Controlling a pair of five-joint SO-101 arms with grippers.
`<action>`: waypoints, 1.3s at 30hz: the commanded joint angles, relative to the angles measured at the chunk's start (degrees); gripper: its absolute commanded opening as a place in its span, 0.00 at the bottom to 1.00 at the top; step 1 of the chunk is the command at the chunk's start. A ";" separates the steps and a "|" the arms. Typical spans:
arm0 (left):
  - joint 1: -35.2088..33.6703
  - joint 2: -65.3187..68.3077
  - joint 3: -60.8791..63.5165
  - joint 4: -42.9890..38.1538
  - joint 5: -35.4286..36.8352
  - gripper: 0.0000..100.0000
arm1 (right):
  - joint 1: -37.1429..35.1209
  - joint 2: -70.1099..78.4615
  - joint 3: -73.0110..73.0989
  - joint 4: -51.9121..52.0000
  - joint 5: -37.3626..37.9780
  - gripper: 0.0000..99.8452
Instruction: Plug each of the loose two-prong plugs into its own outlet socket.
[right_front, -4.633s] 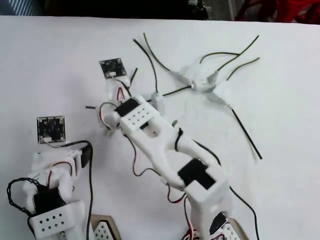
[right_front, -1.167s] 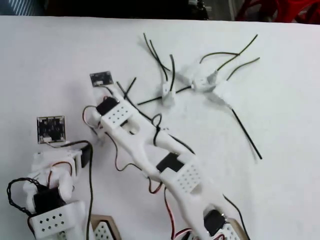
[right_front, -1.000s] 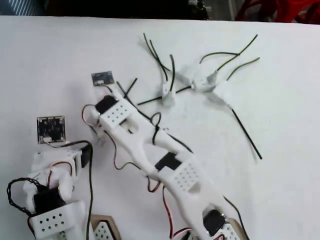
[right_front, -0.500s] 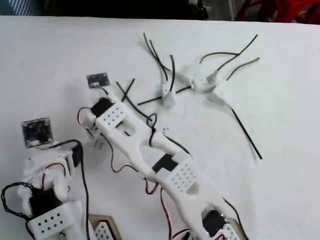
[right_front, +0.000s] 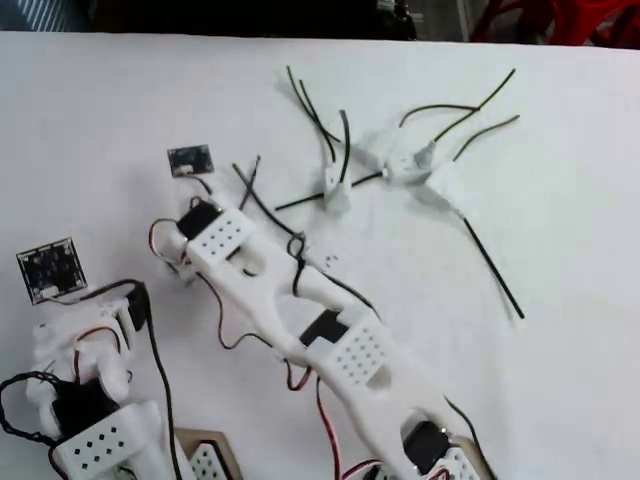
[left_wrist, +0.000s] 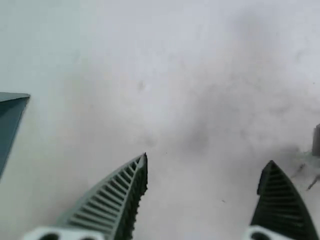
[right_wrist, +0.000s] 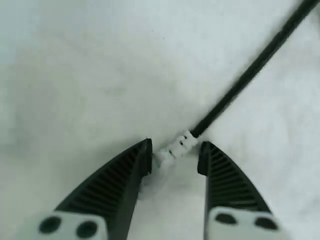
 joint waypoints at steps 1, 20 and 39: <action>-0.92 -0.84 -2.46 -1.41 0.62 0.34 | -0.84 0.66 0.09 -1.98 -0.53 0.15; -0.75 -0.84 -2.11 -1.41 0.35 0.34 | 7.69 -3.21 -3.43 12.44 10.55 0.02; -0.66 -0.84 -2.11 -1.41 0.35 0.34 | 15.25 -18.77 -3.16 28.26 34.64 0.22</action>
